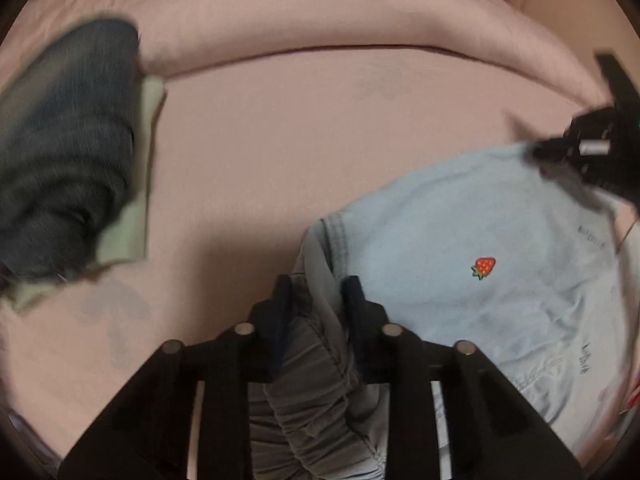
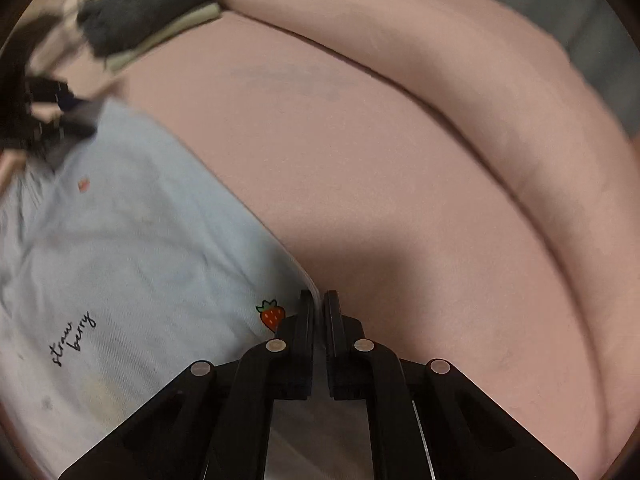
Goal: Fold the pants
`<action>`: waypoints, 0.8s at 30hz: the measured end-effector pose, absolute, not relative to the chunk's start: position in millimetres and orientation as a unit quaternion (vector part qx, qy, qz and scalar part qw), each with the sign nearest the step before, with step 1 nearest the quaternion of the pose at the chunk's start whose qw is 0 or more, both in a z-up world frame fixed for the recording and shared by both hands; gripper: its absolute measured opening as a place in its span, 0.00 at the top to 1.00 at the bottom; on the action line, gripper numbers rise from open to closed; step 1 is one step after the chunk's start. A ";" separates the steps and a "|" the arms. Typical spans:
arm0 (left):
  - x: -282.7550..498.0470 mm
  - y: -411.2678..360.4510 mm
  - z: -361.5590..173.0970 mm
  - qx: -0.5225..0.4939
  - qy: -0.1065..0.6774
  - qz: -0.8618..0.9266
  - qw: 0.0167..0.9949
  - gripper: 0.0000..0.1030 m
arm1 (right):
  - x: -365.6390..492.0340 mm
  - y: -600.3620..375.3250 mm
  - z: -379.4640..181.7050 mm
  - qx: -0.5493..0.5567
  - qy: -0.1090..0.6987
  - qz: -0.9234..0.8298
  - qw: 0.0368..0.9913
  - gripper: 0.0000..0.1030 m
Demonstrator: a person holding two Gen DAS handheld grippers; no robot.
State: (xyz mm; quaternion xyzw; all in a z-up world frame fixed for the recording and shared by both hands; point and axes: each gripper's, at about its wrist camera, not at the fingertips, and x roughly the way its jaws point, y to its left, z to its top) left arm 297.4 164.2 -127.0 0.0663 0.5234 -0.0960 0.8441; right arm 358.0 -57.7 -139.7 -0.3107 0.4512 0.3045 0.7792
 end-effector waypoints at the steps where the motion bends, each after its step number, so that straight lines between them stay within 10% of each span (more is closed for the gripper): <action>1: 295.7 159.8 -124.8 0.079 0.519 -0.093 0.846 0.79 | 353.4 -56.4 -136.2 -0.320 0.443 0.300 0.782 0.96; 9: 283.7 137.4 -127.9 0.094 0.510 -0.049 0.854 0.80 | 341.5 -51.4 -153.7 -0.335 0.439 0.231 0.801 0.96; 24: 116.1 120.2 -30.7 0.211 0.344 -0.098 0.910 0.88 | 156.2 -122.5 -24.9 -0.335 0.238 0.205 0.888 0.97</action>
